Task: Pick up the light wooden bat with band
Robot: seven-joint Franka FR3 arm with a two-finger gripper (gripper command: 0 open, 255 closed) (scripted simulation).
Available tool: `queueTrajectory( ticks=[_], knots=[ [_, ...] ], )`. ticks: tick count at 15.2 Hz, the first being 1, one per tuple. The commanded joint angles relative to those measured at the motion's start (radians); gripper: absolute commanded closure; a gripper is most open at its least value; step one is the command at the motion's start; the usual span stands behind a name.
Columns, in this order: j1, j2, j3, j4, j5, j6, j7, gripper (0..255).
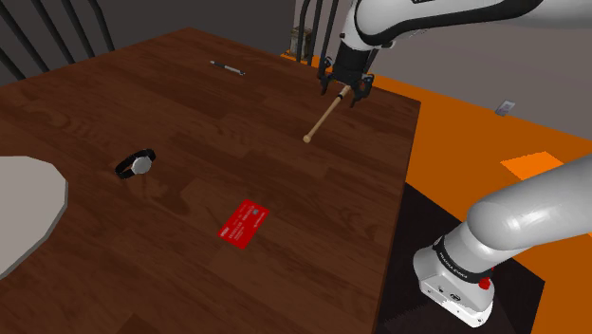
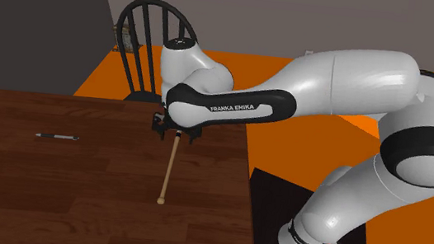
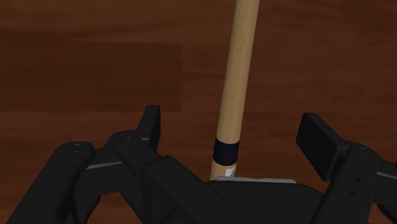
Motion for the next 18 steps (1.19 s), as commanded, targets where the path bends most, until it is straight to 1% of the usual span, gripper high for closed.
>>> queueTrajectory(
  ticks=[1,10,18],
  knots=[
    [0.000,0.001,0.001,-0.003,0.000,0.004,0.001,255],
    [0.000,0.001,0.000,-0.005,0.000,0.007,0.000,255],
    [-0.002,-0.017,-0.009,0.086,0.000,-0.102,-0.001,255]
  ],
)
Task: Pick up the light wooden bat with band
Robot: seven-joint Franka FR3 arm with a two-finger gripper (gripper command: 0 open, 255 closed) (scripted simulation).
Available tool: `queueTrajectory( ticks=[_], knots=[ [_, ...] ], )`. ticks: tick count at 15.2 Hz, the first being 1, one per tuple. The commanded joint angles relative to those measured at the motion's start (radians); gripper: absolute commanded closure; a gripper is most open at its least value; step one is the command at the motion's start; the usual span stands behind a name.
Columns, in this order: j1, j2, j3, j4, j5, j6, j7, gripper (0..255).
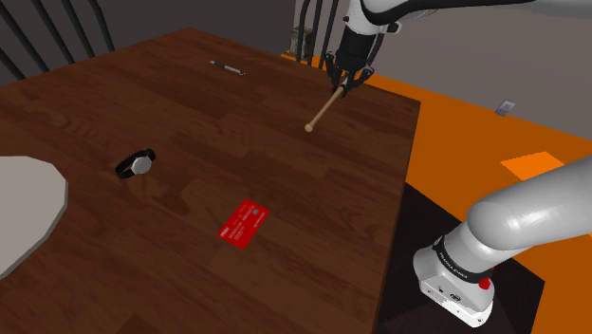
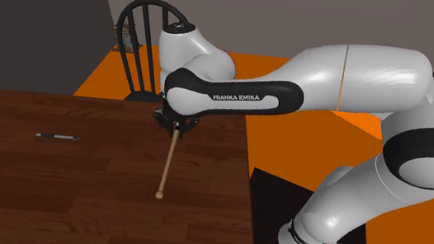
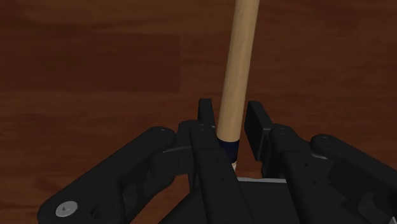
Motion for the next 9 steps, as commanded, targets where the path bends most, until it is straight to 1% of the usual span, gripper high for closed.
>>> queueTrajectory(
  ticks=[1,7,9],
  knots=[
    [-0.001,-0.002,-0.003,0.025,-0.001,-0.028,-0.001,255],
    [-0.004,-0.005,-0.008,0.103,-0.003,-0.108,0.000,255],
    [-0.004,-0.005,-0.008,0.105,-0.003,-0.110,0.000,255]
  ],
)
